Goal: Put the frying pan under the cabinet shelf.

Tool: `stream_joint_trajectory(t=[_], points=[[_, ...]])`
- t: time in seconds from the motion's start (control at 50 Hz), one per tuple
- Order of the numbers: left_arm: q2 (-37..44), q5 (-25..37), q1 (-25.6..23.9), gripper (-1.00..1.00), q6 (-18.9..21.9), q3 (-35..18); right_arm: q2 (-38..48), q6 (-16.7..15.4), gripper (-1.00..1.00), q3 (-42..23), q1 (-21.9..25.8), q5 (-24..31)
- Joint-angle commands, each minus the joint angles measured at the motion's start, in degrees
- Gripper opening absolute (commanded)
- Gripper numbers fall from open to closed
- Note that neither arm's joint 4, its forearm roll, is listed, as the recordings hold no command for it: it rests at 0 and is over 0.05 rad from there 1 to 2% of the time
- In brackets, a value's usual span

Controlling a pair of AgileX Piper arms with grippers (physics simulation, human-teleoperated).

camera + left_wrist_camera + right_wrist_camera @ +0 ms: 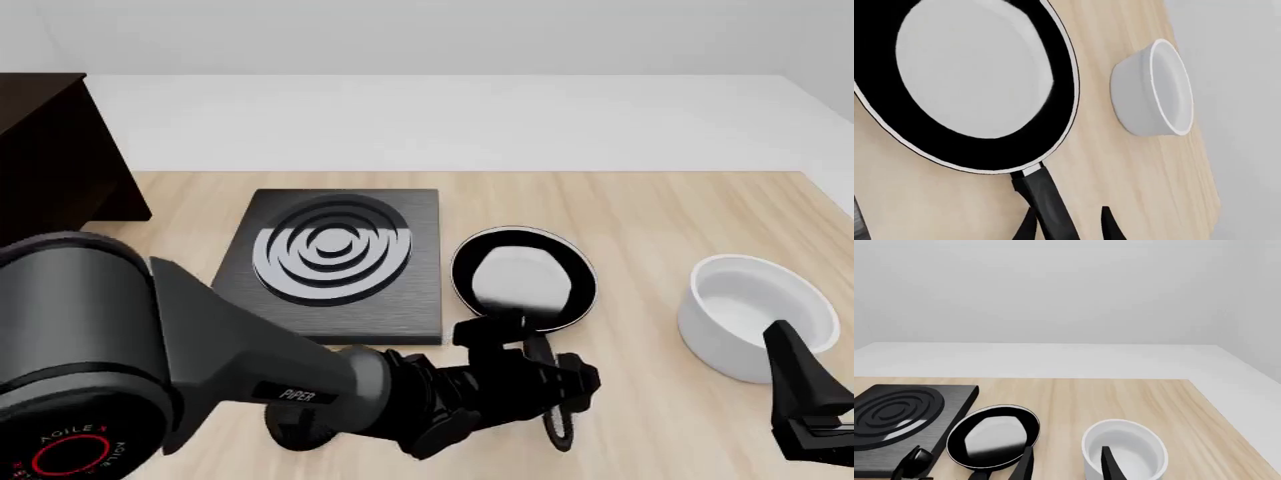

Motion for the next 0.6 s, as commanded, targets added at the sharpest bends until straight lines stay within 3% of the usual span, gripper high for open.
stream_joint_trajectory(t=[0.02,0.4,0.6], points=[[2.71,0.09,2.55,-1.00,-0.11,-3.18,0.02,0.01,1.00,0.00,0.00,-0.01],[-3.86,2.28,5.44,-1.00,1.31,-1.36,0.01,-0.01,1.00,0.00,-0.01,0.00],[-13.42,4.31,6.75,-1.00,2.92,1.18,0.01,0.03,1.00,0.00,0.00,0.00]])
